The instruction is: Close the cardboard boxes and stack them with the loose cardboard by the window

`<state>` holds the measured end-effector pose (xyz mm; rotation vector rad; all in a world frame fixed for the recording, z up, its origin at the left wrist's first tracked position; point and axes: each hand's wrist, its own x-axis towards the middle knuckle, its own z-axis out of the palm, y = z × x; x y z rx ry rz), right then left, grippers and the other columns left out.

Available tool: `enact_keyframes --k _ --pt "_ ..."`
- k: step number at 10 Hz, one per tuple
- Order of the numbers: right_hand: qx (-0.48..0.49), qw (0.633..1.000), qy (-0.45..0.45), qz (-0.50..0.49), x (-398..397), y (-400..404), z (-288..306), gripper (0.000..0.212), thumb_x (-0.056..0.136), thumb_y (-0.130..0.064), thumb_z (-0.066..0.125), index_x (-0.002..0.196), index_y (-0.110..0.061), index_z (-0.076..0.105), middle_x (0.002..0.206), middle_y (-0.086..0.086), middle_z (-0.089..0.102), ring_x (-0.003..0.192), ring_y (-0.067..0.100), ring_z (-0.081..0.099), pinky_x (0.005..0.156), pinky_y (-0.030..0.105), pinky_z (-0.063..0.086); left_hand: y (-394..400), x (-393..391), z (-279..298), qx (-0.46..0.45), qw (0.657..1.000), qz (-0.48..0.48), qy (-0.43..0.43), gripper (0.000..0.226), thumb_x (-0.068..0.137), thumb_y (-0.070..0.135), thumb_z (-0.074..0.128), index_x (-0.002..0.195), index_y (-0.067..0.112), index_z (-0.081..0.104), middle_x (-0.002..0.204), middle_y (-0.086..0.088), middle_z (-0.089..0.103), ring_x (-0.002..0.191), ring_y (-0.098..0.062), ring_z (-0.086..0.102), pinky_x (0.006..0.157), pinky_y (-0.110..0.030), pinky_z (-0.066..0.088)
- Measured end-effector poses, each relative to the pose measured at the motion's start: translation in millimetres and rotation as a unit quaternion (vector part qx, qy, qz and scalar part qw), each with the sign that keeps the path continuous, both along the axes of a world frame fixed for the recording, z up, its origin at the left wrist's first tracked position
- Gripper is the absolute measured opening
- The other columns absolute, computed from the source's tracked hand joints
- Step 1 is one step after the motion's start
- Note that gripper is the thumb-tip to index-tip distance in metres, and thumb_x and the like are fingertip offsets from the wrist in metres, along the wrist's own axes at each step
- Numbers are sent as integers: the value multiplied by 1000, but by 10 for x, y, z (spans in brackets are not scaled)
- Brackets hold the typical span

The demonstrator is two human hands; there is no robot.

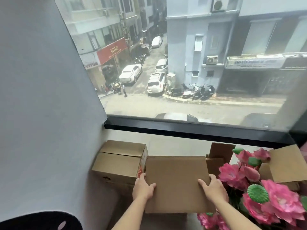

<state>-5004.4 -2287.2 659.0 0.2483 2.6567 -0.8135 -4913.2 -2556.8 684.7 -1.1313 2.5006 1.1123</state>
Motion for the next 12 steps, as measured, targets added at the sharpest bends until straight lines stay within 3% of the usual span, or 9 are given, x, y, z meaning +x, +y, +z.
enact_keyframes --k 4,8,9,10,11,12 --pt "12 988 -145 -47 -553 -572 -838 62 93 -53 59 142 -18 47 135 9 57 126 27 53 98 33 43 -714 -972 -934 63 988 -50 -133 67 86 45 71 144 26 44 141 -1 54 128 -20 54 104 -30 44" --pt "35 984 -167 -49 -1440 -913 -1586 61 94 -51 59 144 -20 45 133 7 57 123 25 55 93 33 45 -1039 -1940 -1802 69 976 -82 -188 76 90 37 68 152 10 33 150 -8 47 136 -26 49 111 -35 40" --pt "32 982 -183 -42 -1519 -929 -1748 63 93 -51 61 145 -20 43 135 6 55 124 24 54 95 33 45 -1008 -2012 -1924 60 974 -83 -200 83 91 39 67 154 5 26 157 -13 38 142 -28 41 115 -35 35" --pt "-29 973 -225 -40 -1546 -1003 -1935 72 91 -47 67 150 -18 37 140 7 53 128 24 51 100 33 42 -1011 -2067 -2086 31 970 -118 -212 99 93 46 62 159 3 2 164 -16 20 150 -29 26 120 -35 25" --pt "-40 970 -235 -44 -1497 -1049 -2004 75 91 -46 67 151 -17 35 137 8 54 126 25 52 100 33 42 -977 -2054 -2124 10 964 -154 -216 100 95 48 58 159 5 -5 165 -15 17 151 -29 23 120 -36 23" --pt "11 975 -220 -18 -1375 -1059 -2015 76 91 -52 62 153 -20 30 143 7 50 130 24 51 102 35 44 -910 -1989 -2064 -21 948 -225 -225 92 97 49 53 160 7 1 164 -11 22 149 -28 27 118 -38 27"
